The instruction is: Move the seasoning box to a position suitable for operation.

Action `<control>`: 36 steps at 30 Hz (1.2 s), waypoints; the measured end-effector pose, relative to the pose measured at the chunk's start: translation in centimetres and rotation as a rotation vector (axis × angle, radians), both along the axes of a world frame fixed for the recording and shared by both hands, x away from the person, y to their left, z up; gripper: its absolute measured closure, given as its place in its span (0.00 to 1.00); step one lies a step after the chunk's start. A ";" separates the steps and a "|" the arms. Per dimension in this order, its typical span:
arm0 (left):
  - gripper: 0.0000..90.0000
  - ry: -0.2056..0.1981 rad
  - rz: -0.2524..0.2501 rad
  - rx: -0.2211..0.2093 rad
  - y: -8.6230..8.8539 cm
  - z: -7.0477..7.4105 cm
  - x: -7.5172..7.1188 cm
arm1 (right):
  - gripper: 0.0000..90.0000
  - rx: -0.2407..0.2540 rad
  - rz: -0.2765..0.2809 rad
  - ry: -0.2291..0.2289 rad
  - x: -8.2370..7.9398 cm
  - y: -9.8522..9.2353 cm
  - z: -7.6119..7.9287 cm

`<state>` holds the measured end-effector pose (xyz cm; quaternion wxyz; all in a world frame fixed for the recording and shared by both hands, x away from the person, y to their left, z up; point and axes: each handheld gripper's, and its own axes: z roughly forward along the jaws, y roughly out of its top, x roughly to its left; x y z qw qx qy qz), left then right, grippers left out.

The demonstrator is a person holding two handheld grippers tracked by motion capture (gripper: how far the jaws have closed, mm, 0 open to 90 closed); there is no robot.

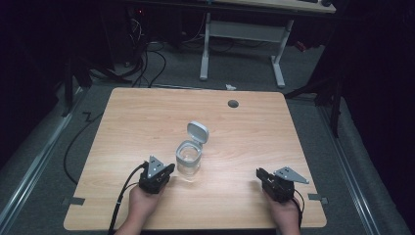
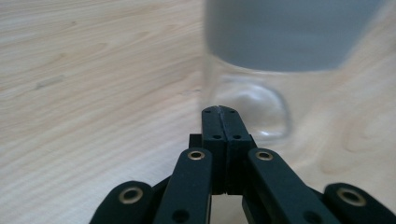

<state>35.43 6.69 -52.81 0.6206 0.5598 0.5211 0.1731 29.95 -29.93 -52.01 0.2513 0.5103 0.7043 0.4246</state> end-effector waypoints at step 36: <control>0.98 -0.013 -0.054 -0.030 -2.3 0.4 -0.3 | 0.95 -0.002 0.078 -0.007 0.0 0.2 -0.1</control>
